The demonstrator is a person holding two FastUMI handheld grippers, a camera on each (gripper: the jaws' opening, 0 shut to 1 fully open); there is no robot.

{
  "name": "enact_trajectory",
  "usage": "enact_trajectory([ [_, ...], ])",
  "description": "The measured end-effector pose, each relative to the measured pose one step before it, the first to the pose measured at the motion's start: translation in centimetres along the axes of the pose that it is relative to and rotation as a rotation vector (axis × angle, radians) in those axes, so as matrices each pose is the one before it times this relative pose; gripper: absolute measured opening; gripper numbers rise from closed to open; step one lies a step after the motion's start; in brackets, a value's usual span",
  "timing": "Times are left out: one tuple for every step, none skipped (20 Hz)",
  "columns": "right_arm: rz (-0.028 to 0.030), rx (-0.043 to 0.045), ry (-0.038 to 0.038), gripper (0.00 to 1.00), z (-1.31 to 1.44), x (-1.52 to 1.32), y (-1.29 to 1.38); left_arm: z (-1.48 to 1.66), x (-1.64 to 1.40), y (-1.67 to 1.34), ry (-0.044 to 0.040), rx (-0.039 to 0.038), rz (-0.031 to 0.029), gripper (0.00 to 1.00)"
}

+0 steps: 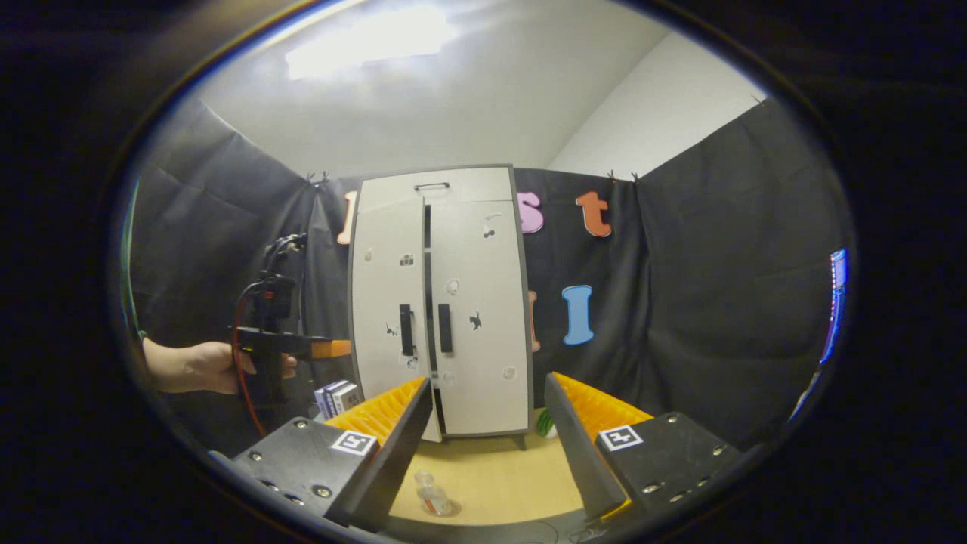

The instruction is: Grasp the bottle in the cabinet with the left hand and place it on the coaster, then close the right door with the right hand and the left door with the left hand.

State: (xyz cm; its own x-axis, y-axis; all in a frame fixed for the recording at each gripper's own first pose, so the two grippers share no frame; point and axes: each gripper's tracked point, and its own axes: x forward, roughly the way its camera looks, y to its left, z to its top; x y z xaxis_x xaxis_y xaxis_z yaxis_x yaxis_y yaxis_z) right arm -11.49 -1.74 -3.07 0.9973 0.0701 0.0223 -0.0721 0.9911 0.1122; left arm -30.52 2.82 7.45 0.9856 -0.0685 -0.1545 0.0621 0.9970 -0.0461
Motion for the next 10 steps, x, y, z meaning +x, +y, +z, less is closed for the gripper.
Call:
enact_trajectory([
  [-0.0046, -0.00673, 0.00552, 0.92, 0.275, 0.695, -0.006, 0.321, -0.364, 0.08, -0.00435, 0.00141, -0.00053, 0.95],
  [-0.0023, -0.00485, 0.00037, 0.92, 0.427, 0.657, 0.135, 0.322, -0.461, -0.151, -0.00835, -0.00187, -0.00444, 0.95],
  [0.0037, -0.00187, -0.00282, 0.92, 0.474, 0.603, 0.309, 0.442, -0.34, -0.161, -0.01116, 0.00025, -0.00505, 0.95],
  [0.00382, 0.00096, -0.00218, 0.92, 0.401, 0.514, 0.324, 0.272, -0.669, -0.015, -0.00573, 0.00066, 0.00371, 0.95],
  [0.0052, 0.00378, -0.00212, 0.92, 0.291, 0.451, 0.297, 0.223, -0.462, -0.133, -0.00309, 0.00063, -0.00307, 0.95],
  [0.00569, 0.00366, -0.00334, 0.92, 0.356, 0.27, 0.251, 0.198, -0.445, -0.373, -0.00757, 0.00028, -0.00577, 0.95],
  [0.0018, 0.00262, 0.00004, 0.92, 0.169, 0.35, 0.18, 0.041, -0.42, -0.475, 0.00125, 0.00255, -0.01043, 0.95],
  [0.00147, 0.00192, 0.00401, 0.92, 0.02, 0.362, 0.037, -0.141, -0.513, -0.278, 0.0041, 0.00813, -0.00446, 0.95],
  [-0.00024, 0.00053, 0.00795, 0.92, -0.152, 0.256, 0.01, -0.099, -0.428, -0.289, 0.00295, 0.00854, -0.00037, 0.95],
  [-0.00462, -0.00416, 0.00782, 0.92, -0.059, 0.274, -0.162, -0.201, -0.396, -0.295, 0.00293, 0.00386, -0.00101, 0.95],
])
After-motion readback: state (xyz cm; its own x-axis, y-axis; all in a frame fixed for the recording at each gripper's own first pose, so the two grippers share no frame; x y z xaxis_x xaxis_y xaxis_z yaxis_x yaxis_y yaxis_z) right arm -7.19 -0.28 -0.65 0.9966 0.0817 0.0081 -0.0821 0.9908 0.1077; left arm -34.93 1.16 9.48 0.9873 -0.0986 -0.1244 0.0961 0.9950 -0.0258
